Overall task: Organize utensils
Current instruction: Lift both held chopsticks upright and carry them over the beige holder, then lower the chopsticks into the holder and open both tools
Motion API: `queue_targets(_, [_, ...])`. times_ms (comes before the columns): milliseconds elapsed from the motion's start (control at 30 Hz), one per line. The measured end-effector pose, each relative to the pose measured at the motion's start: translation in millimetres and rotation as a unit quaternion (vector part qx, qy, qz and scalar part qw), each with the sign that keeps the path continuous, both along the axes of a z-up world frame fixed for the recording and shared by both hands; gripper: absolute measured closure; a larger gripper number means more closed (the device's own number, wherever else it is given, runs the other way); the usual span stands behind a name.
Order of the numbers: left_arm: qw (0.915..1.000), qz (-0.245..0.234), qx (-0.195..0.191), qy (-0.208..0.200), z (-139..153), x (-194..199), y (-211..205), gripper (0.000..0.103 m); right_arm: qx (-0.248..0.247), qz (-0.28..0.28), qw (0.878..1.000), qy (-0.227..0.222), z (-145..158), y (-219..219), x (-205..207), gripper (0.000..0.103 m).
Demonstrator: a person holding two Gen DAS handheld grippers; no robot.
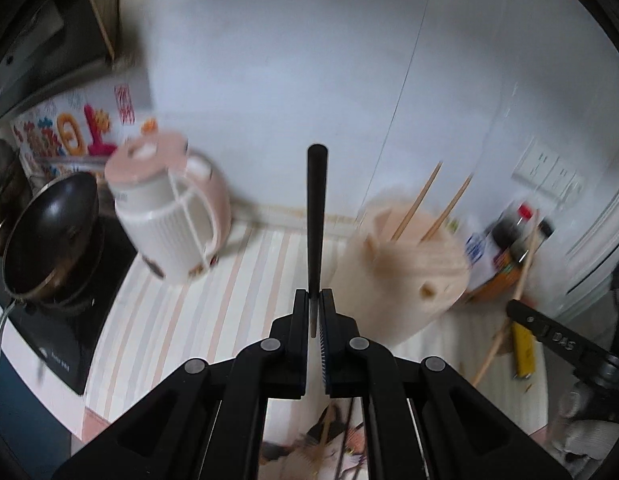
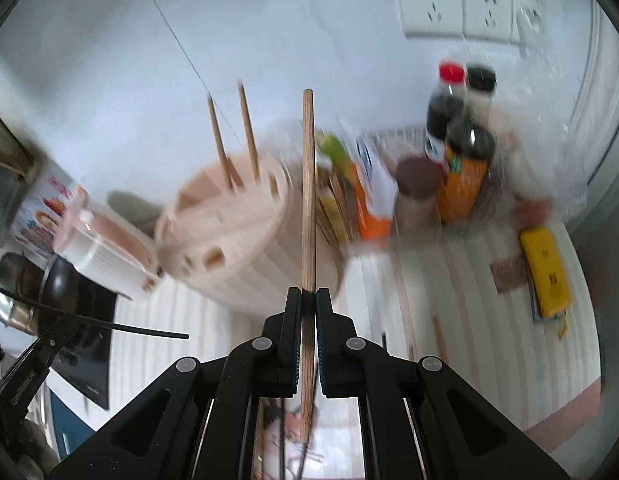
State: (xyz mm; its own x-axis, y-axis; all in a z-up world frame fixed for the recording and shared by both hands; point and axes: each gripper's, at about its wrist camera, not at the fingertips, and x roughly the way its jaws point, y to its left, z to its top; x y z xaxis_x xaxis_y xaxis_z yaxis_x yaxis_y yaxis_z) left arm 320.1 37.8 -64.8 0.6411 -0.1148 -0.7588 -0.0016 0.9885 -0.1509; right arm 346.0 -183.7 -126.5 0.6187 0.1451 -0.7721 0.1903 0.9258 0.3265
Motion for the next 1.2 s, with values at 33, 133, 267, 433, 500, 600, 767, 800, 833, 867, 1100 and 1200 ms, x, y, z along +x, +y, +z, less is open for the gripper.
queue_targets(33, [0.9999, -0.004, -0.004, -0.009, 12, 3, -2, 0.100, 0.003, 0.000, 1.000, -0.006, 7, -2, 4, 0.096])
queue_targets(133, [0.9994, -0.012, -0.012, -0.030, 41, 12, -8, 0.100, 0.008, -0.001, 1.000, -0.029, 31, -6, 19, 0.096])
queue_targets(267, [0.9981, -0.027, -0.025, -0.049, 69, 26, -19, 0.100, 0.014, -0.005, 0.998, -0.060, 59, -13, 43, 0.096])
queue_targets(433, [0.9974, -0.045, -0.030, -0.048, 78, 61, -38, 0.100, 0.019, -0.014, 0.995, -0.094, 76, -14, 77, 0.096])
queue_targets(500, [0.9977, -0.047, -0.028, -0.041, 74, 73, -43, 0.100, 0.016, -0.017, 0.993, -0.112, 81, -11, 93, 0.096])
queue_targets(600, [0.9981, -0.053, -0.025, -0.019, 61, 93, -51, 0.100, 0.012, -0.018, 0.991, -0.128, 77, -8, 112, 0.096])
queue_targets(767, [0.9975, -0.063, -0.024, 0.022, 35, 114, -56, 0.100, -0.001, -0.017, 0.990, -0.140, 66, -7, 137, 0.096])
queue_targets(800, [0.9971, -0.065, -0.022, 0.030, 30, 116, -56, 0.100, -0.003, -0.015, 0.990, -0.140, 63, -6, 140, 0.096])
queue_targets(833, [0.9970, -0.065, -0.023, 0.037, 25, 118, -56, 0.100, -0.007, -0.014, 0.990, -0.140, 59, -6, 143, 0.096])
queue_targets(867, [0.9966, -0.065, -0.021, 0.046, 19, 121, -55, 0.100, -0.012, -0.011, 0.990, -0.140, 55, -5, 146, 0.096])
queue_targets(1100, [0.9956, -0.060, -0.016, 0.070, -2, 125, -55, 0.100, -0.009, -0.016, 0.986, -0.164, 44, -8, 139, 0.096])
queue_targets(1200, [0.9953, -0.057, -0.017, 0.076, -7, 127, -55, 0.100, 0.000, -0.019, 0.978, -0.206, 50, -6, 130, 0.096])
